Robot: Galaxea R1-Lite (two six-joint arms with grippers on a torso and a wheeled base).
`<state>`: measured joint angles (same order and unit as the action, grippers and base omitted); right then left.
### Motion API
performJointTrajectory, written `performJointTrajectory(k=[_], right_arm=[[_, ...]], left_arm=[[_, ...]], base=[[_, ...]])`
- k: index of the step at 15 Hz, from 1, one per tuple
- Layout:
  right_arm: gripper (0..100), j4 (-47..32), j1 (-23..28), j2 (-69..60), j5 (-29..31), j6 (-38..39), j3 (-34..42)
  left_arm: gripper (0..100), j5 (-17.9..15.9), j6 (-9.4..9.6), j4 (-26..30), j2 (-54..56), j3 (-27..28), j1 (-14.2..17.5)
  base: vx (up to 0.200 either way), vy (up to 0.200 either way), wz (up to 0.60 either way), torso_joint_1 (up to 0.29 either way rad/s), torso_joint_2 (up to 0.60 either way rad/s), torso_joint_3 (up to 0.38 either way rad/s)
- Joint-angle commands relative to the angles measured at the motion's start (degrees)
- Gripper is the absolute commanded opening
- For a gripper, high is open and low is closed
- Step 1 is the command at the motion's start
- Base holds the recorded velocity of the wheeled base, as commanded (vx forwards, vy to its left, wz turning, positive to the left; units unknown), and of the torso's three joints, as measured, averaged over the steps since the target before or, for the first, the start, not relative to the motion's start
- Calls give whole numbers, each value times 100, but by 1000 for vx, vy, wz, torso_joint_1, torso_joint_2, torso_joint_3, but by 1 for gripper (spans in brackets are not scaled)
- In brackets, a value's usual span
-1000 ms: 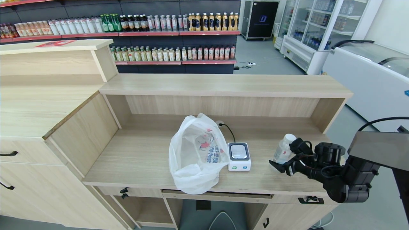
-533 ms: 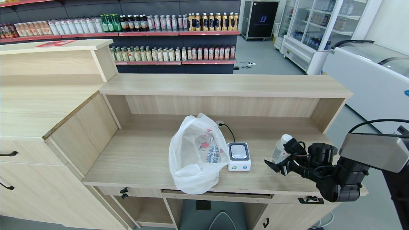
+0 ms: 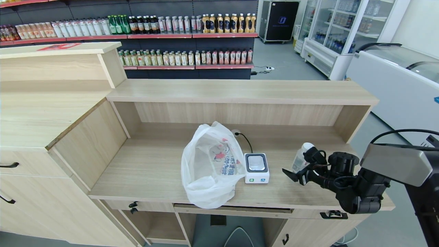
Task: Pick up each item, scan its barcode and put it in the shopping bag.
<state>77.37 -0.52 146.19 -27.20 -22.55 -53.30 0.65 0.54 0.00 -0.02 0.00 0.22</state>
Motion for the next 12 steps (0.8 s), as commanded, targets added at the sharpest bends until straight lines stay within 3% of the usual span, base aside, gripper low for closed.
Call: performJointTrajectory(k=[1, 12], right_arm=[[0, -3, 8, 41, -58, 5, -32], [0, -240, 105, 59, -31, 172, -374]], left_arm=[[0, -3, -1, 0, 2, 0, 4], [0, 6, -1, 0, 2, 0, 4]], base=[[0, 0, 0, 0, 0, 0], [0, 0, 0, 0, 0, 0]])
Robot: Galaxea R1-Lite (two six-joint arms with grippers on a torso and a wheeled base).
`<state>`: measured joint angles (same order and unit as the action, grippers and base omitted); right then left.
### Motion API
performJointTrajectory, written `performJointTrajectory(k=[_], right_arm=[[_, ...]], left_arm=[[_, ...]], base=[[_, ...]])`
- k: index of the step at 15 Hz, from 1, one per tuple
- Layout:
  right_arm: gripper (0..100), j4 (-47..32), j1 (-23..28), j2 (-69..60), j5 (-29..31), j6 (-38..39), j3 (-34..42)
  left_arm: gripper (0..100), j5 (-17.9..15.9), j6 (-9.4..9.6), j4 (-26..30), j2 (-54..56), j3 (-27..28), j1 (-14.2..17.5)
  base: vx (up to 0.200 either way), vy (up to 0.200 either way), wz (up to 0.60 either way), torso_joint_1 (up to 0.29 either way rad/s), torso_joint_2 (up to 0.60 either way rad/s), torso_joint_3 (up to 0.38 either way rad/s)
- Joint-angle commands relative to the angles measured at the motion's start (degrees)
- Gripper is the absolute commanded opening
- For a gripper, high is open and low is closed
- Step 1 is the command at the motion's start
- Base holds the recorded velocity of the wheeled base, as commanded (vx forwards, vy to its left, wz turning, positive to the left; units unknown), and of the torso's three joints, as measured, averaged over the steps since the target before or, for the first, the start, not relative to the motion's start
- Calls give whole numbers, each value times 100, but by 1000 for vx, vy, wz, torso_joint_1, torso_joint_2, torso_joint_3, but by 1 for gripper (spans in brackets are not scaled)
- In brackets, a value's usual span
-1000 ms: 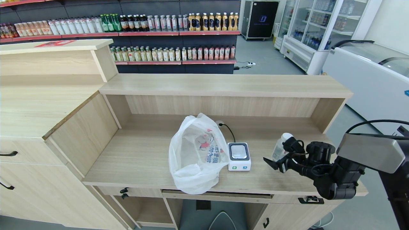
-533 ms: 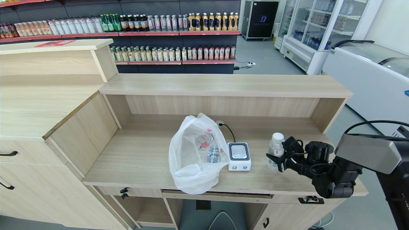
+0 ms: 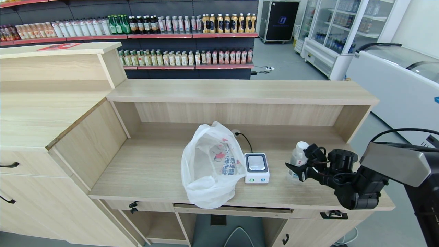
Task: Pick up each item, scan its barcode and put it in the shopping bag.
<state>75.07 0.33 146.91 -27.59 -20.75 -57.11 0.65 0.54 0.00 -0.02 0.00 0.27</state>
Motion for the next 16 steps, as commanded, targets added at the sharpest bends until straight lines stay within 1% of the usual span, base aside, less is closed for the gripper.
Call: performJointTrajectory(k=[1, 2, 4, 5, 7, 8, 9, 11, 12, 13, 14, 16], right_arm=[[0, -10, 37, -57, -1, 45, 7], [0, -10, 37, -101, -19, 141, -2], [0, -159, 2, -760, -10, 1152, -28], [0, -449, 2, -1244, -45, 1635, -19], [0, -1065, 29, -1982, -168, 2356, -28], [0, -1557, 99, -2755, -616, 3042, -19], [0, -1812, 152, -3239, -1012, 3393, -2], [0, -2277, 319, -4091, -2110, 4088, -107], [0, -2304, 389, -4373, -2699, 4430, -107], [0, -2304, 407, -4416, -2805, 4492, -107], [0, -2251, 503, -4953, -3939, 5318, -89], [0, -2128, 503, -5278, -4519, 5714, -107]], left_arm=[[0, 6, -1, 0, 2, 0, 0], [0, -3, -1, 0, 2, 0, 0], [0, 6, -1, 0, 2, 0, 0], [0, 6, -1, 0, 2, 0, -9], [0, 6, -1, 0, 2, 0, 0], [0, 6, -1, 0, 2, 0, 0], [0, 6, -1, 0, 2, 0, 0], [0, 6, -1, 0, 2, 0, 0], [0, 6, -1, 0, 2, 0, 0], [0, -3, -1, 0, 2, 0, -9], [0, 6, -1, 0, 2, 0, 0], [0, -3, -1, 0, 2, 0, 0]], base=[[0, 0, 0, 0, 0, 0], [0, 0, 0, 0, 0, 0], [0, 0, 0, 0, 0, 0], [0, 0, 0, 0, 0, 0], [0, 0, 0, 0, 0, 0], [0, 0, 0, 0, 0, 0], [0, 0, 0, 0, 0, 0], [0, 0, 0, 0, 0, 0], [0, 0, 0, 0, 0, 0], [0, 0, 0, 0, 0, 0], [0, 0, 0, 0, 0, 0], [0, 0, 0, 0, 0, 0]])
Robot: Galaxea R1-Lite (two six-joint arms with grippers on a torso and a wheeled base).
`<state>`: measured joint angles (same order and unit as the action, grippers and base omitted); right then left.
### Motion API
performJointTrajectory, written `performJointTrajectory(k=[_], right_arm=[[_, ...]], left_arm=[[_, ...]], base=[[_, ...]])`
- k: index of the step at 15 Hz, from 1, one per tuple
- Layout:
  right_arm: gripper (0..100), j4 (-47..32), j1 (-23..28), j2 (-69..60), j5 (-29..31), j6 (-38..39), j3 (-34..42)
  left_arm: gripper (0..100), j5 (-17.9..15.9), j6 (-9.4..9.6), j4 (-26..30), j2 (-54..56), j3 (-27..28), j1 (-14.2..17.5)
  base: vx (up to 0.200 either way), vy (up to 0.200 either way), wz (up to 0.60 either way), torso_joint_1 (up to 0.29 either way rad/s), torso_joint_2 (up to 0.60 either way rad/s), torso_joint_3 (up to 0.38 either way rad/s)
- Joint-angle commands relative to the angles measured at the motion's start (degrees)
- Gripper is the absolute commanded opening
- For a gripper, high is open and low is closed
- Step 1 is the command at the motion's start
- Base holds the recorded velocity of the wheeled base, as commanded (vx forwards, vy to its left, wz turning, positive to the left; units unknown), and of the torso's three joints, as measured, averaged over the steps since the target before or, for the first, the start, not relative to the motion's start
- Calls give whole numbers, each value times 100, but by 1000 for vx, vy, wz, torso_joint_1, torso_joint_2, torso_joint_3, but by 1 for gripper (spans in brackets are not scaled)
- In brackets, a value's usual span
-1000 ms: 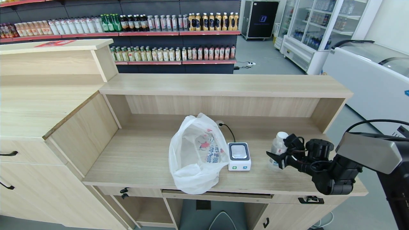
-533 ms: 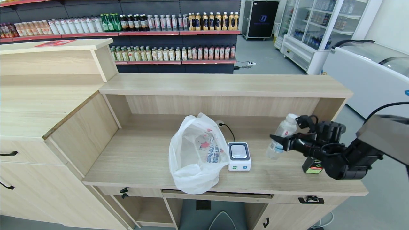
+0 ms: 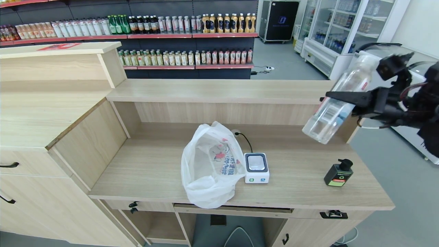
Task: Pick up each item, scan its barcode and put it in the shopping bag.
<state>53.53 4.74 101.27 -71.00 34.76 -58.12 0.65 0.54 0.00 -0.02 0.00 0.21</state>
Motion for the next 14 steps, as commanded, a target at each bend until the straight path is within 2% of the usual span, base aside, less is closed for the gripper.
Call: performJointTrajectory(k=[1, 5, 9, 12, 14], right_arm=[[0, 167, 36, -916, -485, 383, 47], [0, 307, -413, -1522, -916, 1262, 249], [0, 298, -1107, -1830, -969, 1297, 478], [0, 307, -1283, -2041, -1188, 1235, 794], [0, 457, -1362, -2067, -1127, 963, 1154]], left_arm=[[0, -3, -1, 0, 2, 0, 6], [0, 6, -1, 0, 2, 0, 6], [0, 6, -1, 0, 2, 0, 6], [0, 6, -1, 0, 2, 0, 6], [0, 6, -1, 0, 2, 0, 6]], base=[[0, 0, 0, 0, 0, 0], [0, 0, 0, 0, 0, 0], [0, 0, 0, 0, 0, 0], [0, 0, 0, 0, 0, 0], [0, 0, 0, 0, 0, 0]])
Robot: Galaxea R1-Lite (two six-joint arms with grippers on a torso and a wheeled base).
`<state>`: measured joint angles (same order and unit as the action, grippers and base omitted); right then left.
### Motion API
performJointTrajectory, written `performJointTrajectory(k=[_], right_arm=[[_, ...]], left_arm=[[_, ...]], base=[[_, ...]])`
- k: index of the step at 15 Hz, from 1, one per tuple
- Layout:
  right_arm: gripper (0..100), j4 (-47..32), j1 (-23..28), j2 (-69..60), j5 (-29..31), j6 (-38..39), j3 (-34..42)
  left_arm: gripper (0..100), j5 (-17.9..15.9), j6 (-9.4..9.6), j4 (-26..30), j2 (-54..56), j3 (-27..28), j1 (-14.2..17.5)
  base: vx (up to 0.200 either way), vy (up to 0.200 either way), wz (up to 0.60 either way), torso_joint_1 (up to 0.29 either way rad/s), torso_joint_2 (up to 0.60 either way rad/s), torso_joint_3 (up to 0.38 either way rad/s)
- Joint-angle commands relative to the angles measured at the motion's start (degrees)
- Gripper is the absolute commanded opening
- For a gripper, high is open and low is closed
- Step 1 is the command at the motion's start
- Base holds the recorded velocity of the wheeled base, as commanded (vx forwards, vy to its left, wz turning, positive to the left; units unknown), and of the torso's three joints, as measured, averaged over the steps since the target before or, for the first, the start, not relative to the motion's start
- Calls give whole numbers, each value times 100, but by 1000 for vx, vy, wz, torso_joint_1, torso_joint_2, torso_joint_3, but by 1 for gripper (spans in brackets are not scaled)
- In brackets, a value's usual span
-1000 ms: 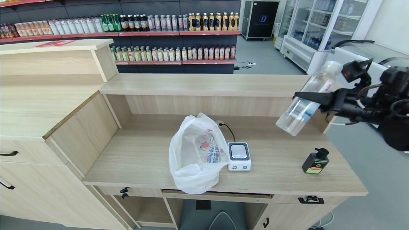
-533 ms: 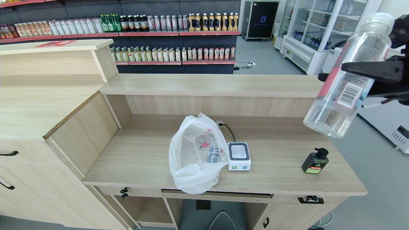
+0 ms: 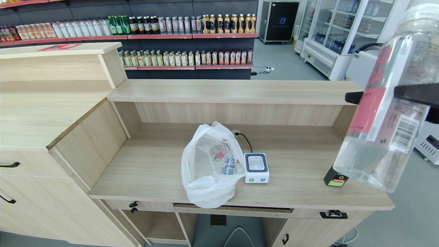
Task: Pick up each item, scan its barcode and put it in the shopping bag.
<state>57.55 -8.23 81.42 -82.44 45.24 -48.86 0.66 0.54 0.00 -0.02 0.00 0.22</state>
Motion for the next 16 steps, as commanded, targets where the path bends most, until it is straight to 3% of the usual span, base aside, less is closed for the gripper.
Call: performJointTrajectory(k=[1, 6, 13, 16], right_arm=[[0, 90, -100, -74, 167, -288, 439], [0, 54, -821, 84, 1890, -692, 667], [0, -455, -1014, -144, 2004, -1650, 1203], [0, -491, -1155, -302, 2004, -1720, 1370]], left_arm=[[0, 4, -1, 0, 2, 0, 4], [0, -4, -1, 0, 2, 0, 4], [0, -4, -1, 0, 2, 0, 4], [0, 4, -1, 0, 2, 0, 4]], base=[[0, 0, 0, 0, 0, 0], [0, 0, 0, 0, 0, 0], [0, 0, 0, 0, 0, 0], [0, 0, 0, 0, 0, 0]])
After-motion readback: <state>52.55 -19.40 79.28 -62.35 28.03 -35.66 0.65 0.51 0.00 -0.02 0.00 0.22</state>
